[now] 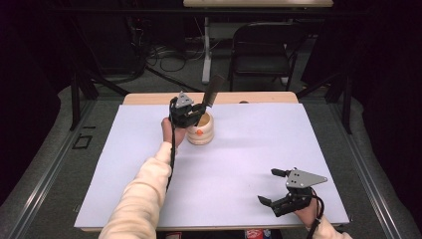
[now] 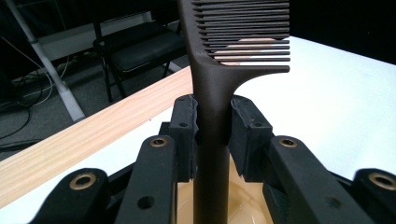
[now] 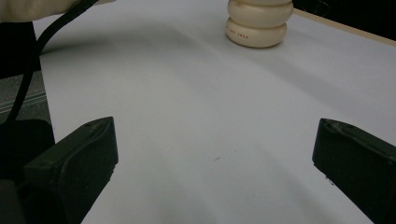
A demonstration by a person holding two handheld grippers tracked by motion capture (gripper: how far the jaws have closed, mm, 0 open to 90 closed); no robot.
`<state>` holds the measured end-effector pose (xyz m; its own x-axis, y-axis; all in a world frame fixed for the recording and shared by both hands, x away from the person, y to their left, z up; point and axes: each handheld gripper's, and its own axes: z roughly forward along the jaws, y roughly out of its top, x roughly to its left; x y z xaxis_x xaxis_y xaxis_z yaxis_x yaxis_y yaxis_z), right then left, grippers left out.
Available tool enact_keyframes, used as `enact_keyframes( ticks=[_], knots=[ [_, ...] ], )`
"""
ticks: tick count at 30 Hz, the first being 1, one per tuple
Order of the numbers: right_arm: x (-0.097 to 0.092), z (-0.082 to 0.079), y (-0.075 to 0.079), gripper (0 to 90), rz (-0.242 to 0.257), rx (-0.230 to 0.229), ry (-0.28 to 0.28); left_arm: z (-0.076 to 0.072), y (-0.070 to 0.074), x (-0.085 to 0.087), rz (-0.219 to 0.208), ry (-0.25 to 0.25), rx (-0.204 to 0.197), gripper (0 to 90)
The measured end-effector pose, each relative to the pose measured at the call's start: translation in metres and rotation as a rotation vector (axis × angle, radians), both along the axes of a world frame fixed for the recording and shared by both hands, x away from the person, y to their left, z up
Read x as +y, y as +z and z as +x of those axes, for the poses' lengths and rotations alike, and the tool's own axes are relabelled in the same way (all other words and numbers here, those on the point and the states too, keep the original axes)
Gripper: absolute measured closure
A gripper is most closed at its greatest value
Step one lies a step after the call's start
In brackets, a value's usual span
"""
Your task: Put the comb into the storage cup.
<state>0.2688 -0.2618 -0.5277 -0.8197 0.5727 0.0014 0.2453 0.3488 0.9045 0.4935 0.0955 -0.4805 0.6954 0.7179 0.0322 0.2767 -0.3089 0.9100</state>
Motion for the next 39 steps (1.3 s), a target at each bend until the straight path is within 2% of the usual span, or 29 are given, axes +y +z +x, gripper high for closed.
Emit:
enact_keyframes(
  ticks=[18,39],
  knots=[
    [0.0,0.0,0.0,0.0,-0.001,-0.001,0.001,0.004,-0.008,0.0,0.018,-0.012,0.043,72.4],
    [0.0,0.0,0.0,0.0,0.0,-0.002,0.004,0.004,-0.011,0.001,0.027,-0.02,0.055,72.3]
  ],
)
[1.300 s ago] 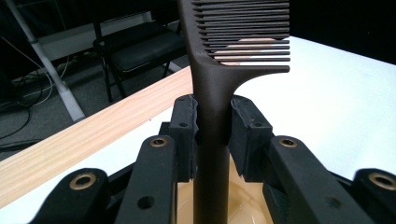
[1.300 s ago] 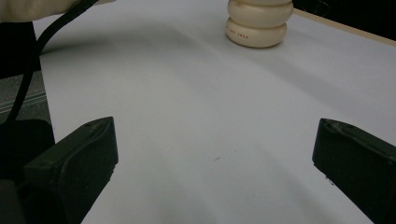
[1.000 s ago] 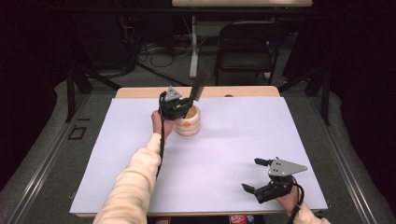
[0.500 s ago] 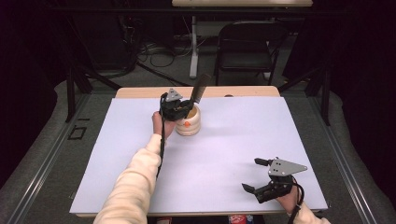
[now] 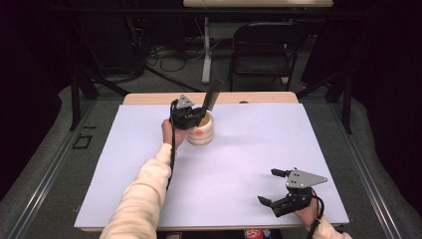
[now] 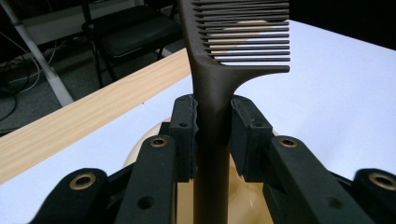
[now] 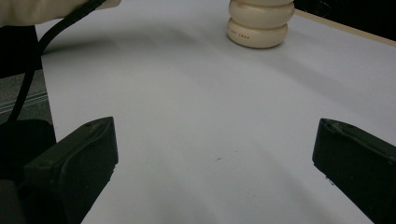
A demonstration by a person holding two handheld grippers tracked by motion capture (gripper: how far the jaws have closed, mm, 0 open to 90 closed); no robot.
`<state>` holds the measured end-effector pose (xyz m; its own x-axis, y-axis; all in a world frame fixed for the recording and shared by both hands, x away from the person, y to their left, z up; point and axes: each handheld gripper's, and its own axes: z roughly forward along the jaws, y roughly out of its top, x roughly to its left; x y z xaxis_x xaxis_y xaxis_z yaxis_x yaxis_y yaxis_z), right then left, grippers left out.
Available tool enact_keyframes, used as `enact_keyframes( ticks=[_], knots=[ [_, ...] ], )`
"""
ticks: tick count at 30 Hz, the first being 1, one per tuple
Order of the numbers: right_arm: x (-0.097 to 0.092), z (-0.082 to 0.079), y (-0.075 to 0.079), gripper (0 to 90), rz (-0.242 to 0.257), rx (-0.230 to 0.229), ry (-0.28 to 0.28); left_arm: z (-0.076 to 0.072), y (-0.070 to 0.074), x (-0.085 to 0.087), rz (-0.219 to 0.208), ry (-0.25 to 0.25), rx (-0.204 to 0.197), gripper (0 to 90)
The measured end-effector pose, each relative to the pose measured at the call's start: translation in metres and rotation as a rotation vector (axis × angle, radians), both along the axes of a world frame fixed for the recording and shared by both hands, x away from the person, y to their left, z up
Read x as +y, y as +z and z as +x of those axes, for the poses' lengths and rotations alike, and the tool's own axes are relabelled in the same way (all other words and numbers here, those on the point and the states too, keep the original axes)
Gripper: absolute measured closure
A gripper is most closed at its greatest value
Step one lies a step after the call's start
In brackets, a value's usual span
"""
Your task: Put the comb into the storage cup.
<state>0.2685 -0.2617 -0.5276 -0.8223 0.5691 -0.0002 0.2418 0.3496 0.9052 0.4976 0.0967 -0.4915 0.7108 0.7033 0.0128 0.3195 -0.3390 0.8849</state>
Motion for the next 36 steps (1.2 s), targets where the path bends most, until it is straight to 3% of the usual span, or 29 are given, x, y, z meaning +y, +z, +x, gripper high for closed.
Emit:
enact_keyframes(
  ticks=[23,36],
  knots=[
    [-0.0002,-0.0001,0.0001,0.0,0.0,-0.002,0.004,0.0018,-0.0038,0.0053,0.004,0.014,0.018,72.2],
    [-0.0002,0.0,0.0,0.0,0.0,-0.002,0.004,0.0025,-0.0065,0.0016,0.024,-0.008,0.03,72.0]
  ],
)
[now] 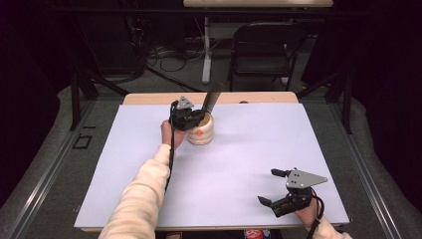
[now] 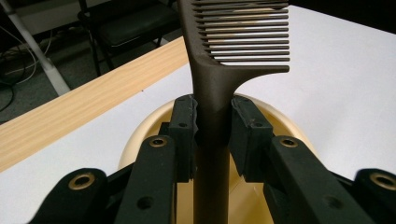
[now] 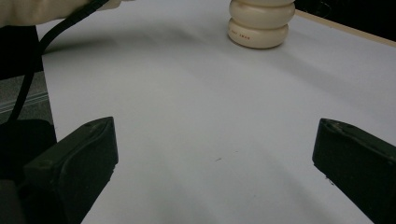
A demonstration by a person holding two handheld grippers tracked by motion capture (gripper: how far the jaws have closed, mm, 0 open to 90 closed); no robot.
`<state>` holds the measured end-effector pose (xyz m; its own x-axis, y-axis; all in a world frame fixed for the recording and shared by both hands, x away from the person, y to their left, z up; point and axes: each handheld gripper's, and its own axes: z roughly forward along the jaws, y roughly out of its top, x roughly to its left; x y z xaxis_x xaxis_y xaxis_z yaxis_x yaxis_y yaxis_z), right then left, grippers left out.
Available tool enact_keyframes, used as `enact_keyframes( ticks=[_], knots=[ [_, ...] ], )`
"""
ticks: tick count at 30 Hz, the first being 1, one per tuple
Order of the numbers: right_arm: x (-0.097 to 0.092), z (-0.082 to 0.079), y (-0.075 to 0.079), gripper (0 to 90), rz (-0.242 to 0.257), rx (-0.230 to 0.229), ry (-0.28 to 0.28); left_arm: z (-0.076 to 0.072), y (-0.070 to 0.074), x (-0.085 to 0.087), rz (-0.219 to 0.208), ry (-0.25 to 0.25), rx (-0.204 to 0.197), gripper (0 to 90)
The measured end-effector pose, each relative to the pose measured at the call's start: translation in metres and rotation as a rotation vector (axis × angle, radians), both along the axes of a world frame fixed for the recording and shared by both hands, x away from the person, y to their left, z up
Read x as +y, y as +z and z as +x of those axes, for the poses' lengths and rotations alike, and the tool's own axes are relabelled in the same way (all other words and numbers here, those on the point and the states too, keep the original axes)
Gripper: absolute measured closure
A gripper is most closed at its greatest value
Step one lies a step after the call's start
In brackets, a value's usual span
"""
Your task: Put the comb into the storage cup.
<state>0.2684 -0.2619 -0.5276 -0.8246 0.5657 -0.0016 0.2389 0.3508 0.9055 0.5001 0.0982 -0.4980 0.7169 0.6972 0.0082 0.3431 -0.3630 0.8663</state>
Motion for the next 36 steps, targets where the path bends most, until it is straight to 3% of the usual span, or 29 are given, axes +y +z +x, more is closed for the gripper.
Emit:
enact_keyframes(
  ticks=[31,33,36],
  knots=[
    [0.0003,-0.0001,0.0001,0.0,-0.001,0.0,-0.001,0.0,-0.0021,-0.0076,0.046,-0.01,0.001,71.5],
    [0.0003,-0.0002,0.0001,0.0,-0.002,-0.001,-0.001,-0.0003,-0.0021,-0.0075,0.049,-0.013,-0.001,70.5],
    [0.0002,-0.0002,0.0001,0.0,-0.001,0.0,-0.001,-0.0011,-0.0011,-0.005,0.029,-0.015,-0.002,62.2]
  ],
)
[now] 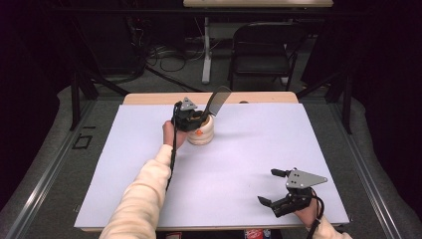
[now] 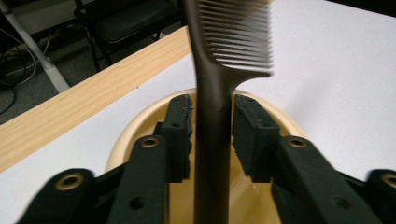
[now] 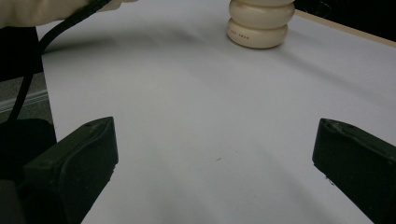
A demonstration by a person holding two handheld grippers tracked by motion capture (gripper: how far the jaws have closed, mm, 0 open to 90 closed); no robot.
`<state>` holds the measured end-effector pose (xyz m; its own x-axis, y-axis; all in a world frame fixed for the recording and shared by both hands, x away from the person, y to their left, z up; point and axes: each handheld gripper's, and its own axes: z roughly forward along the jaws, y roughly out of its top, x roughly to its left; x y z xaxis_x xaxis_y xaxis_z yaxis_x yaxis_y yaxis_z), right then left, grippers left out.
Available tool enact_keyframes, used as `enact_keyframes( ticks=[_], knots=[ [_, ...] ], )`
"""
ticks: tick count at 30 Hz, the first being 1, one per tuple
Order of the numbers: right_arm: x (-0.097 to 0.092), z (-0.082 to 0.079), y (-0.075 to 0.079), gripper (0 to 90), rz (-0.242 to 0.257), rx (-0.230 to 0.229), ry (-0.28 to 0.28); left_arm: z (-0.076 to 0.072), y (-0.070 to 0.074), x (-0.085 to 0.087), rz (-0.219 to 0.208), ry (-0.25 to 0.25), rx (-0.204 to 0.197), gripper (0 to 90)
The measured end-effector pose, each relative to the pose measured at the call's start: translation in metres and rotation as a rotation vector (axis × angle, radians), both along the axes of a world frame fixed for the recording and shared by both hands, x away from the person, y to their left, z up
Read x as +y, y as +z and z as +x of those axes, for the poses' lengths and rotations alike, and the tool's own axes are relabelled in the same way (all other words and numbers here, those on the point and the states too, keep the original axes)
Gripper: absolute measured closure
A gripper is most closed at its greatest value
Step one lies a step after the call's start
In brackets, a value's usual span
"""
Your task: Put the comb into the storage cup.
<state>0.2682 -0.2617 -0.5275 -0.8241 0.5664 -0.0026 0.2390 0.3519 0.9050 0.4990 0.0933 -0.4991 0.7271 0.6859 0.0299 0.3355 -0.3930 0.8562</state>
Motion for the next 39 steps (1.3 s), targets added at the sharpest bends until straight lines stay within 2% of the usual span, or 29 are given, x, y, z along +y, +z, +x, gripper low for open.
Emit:
enact_keyframes(
  ticks=[6,8,11,14,22,29,39],
  knots=[
    [0.0,0.0,0.0,0.0,0.0,-0.002,0.0,-0.003,0.006,0.01,-0.053,0.011,0.004,41.8],
    [0.0,0.0,0.0,0.0,-0.001,0.0,0.0,-0.005,0.01,0.012,-0.047,0.016,0.002,35.2],
    [0.0,0.0,0.0,0.0,-0.001,0.0,0.0,-0.009,0.018,0.014,-0.01,0.009,-0.008,25.4],
    [0.0,0.0,0.0,0.0,0.0,0.0,-0.001,-0.013,0.026,0.017,0.006,0.01,-0.015,17.9],
    [0.001,0.0,0.0,0.0,-0.001,0.002,-0.002,-0.024,0.042,0.024,0.027,0.01,-0.01,7.7],
    [0.001,0.001,-0.001,0.0,-0.005,0.003,-0.003,-0.033,0.047,0.031,0.048,0.015,0.015,0.1],
    [0.001,0.0,-0.001,0.0,-0.007,0.003,-0.004,-0.054,0.05,0.041,0.063,0.014,0.005,0.0]
  ],
)
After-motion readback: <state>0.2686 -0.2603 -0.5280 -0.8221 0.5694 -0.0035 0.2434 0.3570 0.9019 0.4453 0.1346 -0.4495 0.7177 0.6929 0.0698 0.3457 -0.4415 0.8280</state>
